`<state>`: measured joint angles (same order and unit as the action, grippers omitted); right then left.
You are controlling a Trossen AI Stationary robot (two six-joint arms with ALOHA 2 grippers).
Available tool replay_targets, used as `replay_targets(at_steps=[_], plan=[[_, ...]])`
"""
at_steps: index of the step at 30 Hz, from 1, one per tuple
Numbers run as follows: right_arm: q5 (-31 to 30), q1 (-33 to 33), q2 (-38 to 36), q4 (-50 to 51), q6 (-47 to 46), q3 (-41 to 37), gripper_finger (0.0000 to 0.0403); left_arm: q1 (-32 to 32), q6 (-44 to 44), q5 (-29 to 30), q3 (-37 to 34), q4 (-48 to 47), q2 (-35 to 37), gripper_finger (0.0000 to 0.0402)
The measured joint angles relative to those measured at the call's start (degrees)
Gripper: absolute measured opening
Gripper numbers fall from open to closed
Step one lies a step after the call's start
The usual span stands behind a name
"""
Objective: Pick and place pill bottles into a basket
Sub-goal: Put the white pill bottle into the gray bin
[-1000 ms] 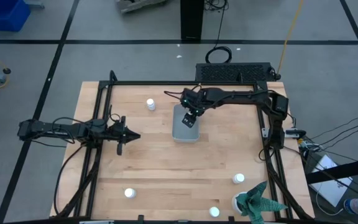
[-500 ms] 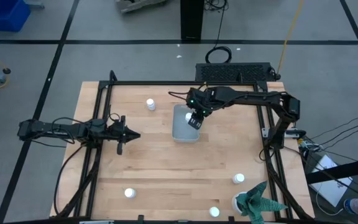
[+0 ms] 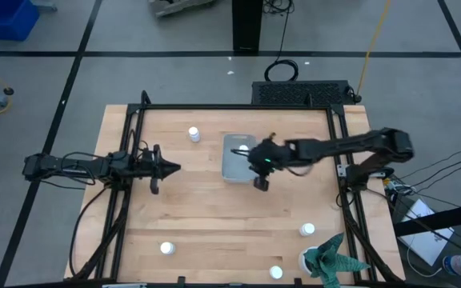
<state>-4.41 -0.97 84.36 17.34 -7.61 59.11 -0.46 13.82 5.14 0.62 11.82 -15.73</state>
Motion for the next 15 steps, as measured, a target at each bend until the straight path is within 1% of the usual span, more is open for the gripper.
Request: replay_targets(at_steps=[4, 7, 9, 12, 15], plan=[[0.0, 1.7, -10.0, -18.6, 5.4, -16.2, 0.0001, 0.0, 0.0, 4.6, 0.0, -0.1, 0.0, 0.0031], [0.2, 2.8, -17.4, -28.1, 3.9, -26.7, 0.0001, 0.0, 0.3, 8.0, 0.0, -1.3, 0.0, 0.0031], [1.8, 3.9, -21.9, -33.5, 3.4, -32.9, 0.0001, 0.3, 0.5, 9.6, 0.0, -2.0, 0.0, 0.0031], [3.5, 5.5, -28.2, -43.4, 2.8, -41.6, 0.0001, 1.8, 1.6, 10.2, 0.0, -3.4, 0.0, 0.0031], [3.0, 6.1, -32.9, -48.9, 3.2, -48.3, 0.0001, 3.9, 2.8, 10.0, 0.0, -3.1, -0.6, 0.0031]])
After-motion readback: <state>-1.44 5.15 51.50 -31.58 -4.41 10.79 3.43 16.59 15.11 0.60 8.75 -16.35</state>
